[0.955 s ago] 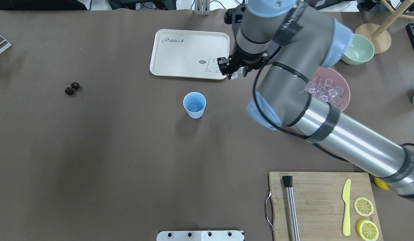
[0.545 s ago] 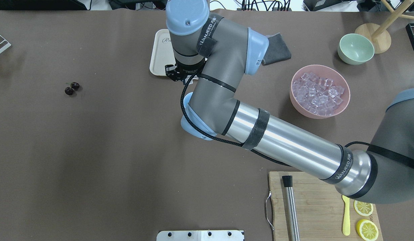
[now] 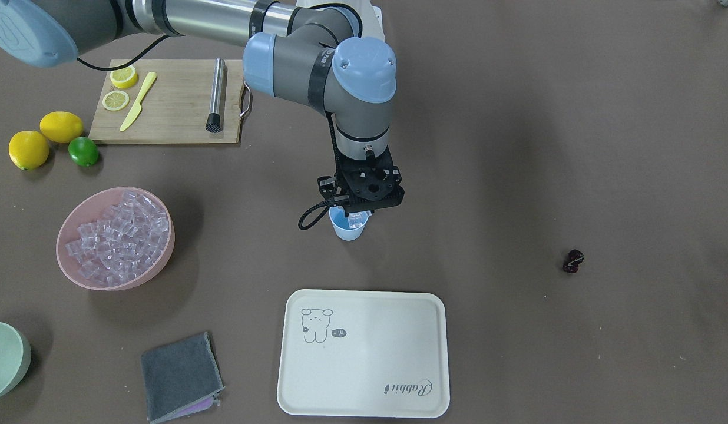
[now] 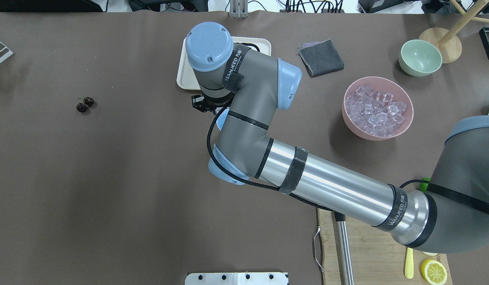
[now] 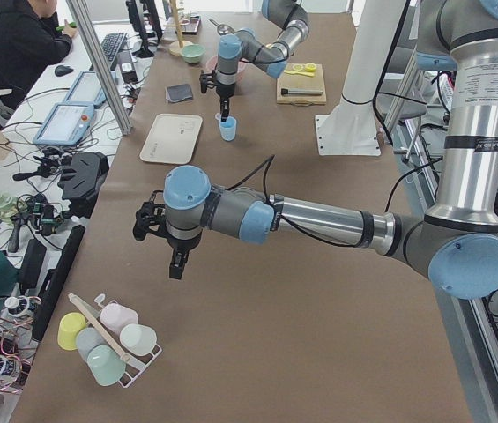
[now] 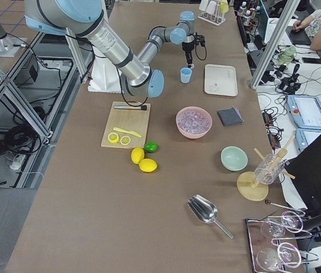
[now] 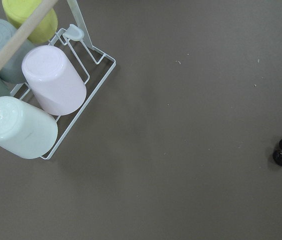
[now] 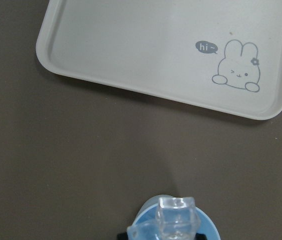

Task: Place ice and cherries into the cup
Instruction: 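Carry the ice cube with the right gripper over the light-blue cup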

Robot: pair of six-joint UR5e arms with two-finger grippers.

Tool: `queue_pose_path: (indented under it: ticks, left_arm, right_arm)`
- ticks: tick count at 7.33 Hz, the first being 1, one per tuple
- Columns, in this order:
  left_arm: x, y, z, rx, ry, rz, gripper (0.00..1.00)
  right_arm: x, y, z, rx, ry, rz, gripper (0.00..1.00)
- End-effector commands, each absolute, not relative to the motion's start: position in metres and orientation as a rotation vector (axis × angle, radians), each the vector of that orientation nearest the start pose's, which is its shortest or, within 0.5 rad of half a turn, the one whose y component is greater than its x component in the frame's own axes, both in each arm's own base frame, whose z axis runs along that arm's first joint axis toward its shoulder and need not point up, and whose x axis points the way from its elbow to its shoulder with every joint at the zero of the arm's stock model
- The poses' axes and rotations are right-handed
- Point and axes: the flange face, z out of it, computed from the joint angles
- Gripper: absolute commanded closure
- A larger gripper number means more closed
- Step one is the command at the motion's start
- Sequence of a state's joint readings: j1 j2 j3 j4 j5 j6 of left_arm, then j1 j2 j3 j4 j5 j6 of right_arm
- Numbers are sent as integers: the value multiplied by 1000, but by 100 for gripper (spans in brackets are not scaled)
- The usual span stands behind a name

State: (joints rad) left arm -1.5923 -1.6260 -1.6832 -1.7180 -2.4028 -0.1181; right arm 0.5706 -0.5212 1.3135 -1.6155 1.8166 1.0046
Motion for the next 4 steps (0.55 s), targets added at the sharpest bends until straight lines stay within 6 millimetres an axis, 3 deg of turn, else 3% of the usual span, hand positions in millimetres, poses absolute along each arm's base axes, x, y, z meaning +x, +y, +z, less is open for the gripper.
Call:
queue_pose_path:
  ticks: [1,2,3,4]
  left_arm:
    - [-71,-524,553,259,837,1,2]
    - [-71,-524,553,259,837,3,2]
    - [-71,-525,551,261,837,3,2]
    - [-71,-525,552,260,837,2,2]
  right_arm:
    - [-597,-510,103,205,-756,-89,67]
    - [-598,-511,106,202,-752,-88,65]
    - [-595,-510,120,197,-743,-85,48]
    - [-588,-506,120,205,-756,-86,29]
